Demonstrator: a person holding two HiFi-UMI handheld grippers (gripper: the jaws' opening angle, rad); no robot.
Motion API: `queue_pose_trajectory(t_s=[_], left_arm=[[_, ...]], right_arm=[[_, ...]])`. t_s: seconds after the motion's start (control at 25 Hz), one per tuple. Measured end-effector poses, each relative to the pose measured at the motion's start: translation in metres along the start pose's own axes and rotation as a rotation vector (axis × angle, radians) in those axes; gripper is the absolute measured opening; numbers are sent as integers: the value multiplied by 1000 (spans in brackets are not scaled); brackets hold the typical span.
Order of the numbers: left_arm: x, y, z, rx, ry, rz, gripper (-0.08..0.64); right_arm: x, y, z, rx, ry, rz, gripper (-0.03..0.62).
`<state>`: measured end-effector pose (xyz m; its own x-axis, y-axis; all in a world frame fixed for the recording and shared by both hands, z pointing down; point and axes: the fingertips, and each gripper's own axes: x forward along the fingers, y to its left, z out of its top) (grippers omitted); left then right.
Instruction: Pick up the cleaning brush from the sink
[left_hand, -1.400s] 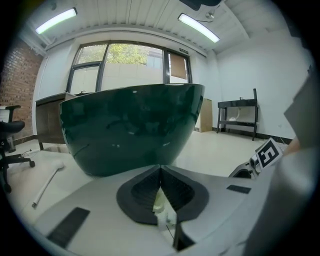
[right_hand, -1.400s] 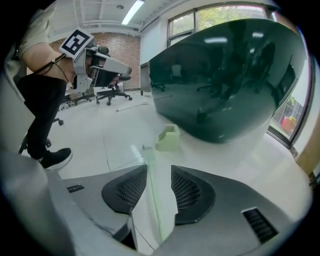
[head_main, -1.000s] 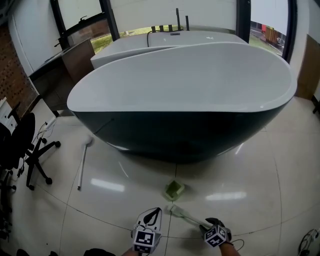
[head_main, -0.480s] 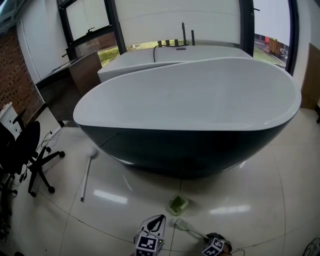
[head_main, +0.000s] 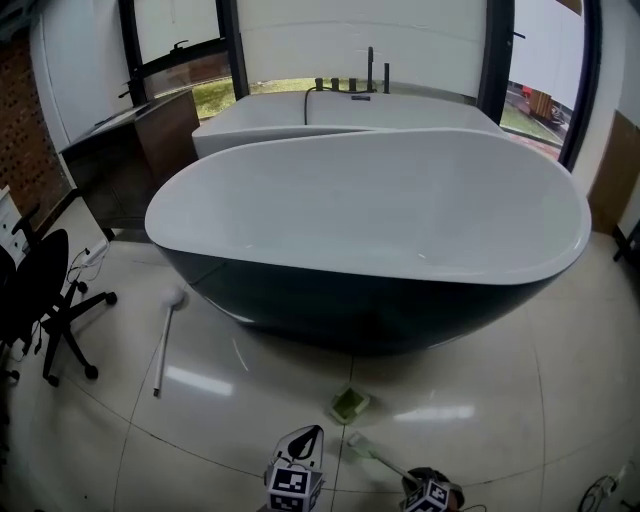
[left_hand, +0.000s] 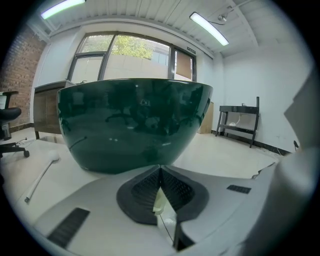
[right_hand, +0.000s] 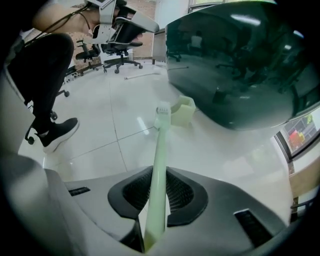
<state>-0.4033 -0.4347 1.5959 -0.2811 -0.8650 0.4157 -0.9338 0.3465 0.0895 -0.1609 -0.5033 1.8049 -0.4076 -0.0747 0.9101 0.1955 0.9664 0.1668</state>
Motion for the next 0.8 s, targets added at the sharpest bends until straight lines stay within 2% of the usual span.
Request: queue_pose_trajectory(t_s=[0.2, 0.28, 0.44, 0.56, 0.72, 0.8], left_arm=[[-89, 21, 90, -24, 38, 1, 6], [-137, 25, 144, -28, 56, -2, 6], [-240, 44, 278, -39, 65, 4, 6], [-322, 57, 391, -51, 54, 16, 6], [-461, 25, 581, -38, 23, 11, 6], [-515, 11, 648, -24, 12, 7, 6]], right_arm=[[-139, 9, 94, 35, -11, 3, 48], [-209, 16, 134, 36, 2, 15, 48], [-360, 23, 233, 56, 23, 35, 48], [-486, 27, 308, 95, 20, 52, 48], [-701, 35, 379, 175, -3, 54, 48], [-783, 38, 406, 228, -24, 38, 48]])
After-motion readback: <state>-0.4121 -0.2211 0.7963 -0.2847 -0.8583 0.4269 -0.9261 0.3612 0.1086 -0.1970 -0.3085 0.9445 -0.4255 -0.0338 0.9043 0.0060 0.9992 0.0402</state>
